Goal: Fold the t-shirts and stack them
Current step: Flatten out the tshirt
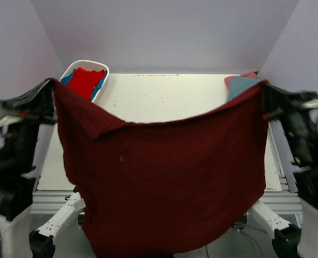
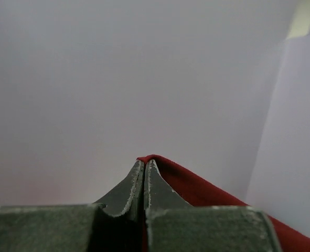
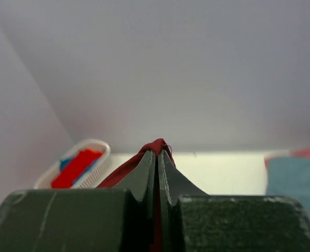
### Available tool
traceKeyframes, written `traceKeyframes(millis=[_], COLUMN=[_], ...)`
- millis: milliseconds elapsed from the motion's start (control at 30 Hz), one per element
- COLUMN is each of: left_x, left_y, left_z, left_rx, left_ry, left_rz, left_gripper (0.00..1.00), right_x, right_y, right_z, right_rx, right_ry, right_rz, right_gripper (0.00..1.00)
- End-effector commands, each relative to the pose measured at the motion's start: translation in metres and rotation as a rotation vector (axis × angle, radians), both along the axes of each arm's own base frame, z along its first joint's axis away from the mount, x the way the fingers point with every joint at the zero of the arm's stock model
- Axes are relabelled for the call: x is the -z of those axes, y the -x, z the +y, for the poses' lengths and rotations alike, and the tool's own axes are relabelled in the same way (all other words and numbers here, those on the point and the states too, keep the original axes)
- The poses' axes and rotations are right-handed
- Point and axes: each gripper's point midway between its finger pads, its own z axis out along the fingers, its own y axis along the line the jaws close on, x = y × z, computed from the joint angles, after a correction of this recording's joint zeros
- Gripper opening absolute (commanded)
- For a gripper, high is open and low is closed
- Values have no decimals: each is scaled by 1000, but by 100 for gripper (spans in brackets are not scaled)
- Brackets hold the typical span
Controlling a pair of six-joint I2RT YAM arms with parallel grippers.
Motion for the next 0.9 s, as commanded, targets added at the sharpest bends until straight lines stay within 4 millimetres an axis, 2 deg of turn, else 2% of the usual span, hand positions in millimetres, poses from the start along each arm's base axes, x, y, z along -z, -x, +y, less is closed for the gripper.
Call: traceKeyframes(millis=[0,33,67,100,133,167,200,233,267,300,333,367,400,433,500,533,600,633,700,733,800,833,867], left_x=[111,130,154,188,216,249,268,295,315,332,348,373,384,407,414,428,429,435,430,438,434,437,440], left_y=[-127,-142,-163,-180,-199,-210,-219,-236,-244,-251,-258,-273,-279,-290,-306,-317,-331,-341,-357,-365,-381,-401,-408], left_z=[9,9,4,1,-2,-3,-3,-7,-10,-12,-13,-15,-16,-17,-16,-18,-16,-17,-12,-13,-8,-8,-8], left_rx=[-249,-275,-292,-309,-338,-359,-377,-397,-398,-405,-418,-432,-443,-457,-467,-462,-467,-466,-478,-466,-470,-461,-457], left_ry=[-10,-9,-34,-61,-82,-113,-127,-143,-161,-177,-196,-231,-241,-266,-259,-265,-241,-243,-213,-212,-189,-195,-198], left_rz=[441,497,564,642,715,782,820,882,933,978,1020,1082,1117,1167,1186,1206,1198,1195,1171,1182,1167,1161,1163], left_gripper=[0,0,0,0,0,0,0,0,0,0,0,0,0,0,0,0,0,0,0,0,0,0,0], right_x=[121,161,184,205,241,272,291,314,344,363,368,376,399,403,421,424,428,430,427,429,431,437,432], right_y=[-108,-129,-139,-150,-162,-178,-187,-199,-215,-225,-238,-251,-269,-284,-306,-315,-325,-330,-342,-347,-357,-368,-375], right_z=[-2,5,5,4,5,6,1,-1,-1,-1,0,1,3,4,8,10,8,6,1,-1,-6,-11,-11], right_rx=[202,217,240,269,295,327,375,413,445,466,480,489,509,517,518,519,537,550,560,566,570,583,580], right_ry=[47,56,69,81,104,141,168,201,248,275,278,277,298,282,295,296,312,317,289,282,266,264,266], right_rz=[508,629,692,736,806,882,918,957,1025,1062,1072,1077,1114,1094,1109,1099,1098,1094,1058,1055,1048,1055,1042], right_gripper=[0,0,0,0,0,0,0,0,0,0,0,0,0,0,0,0,0,0,0,0,0,0,0])
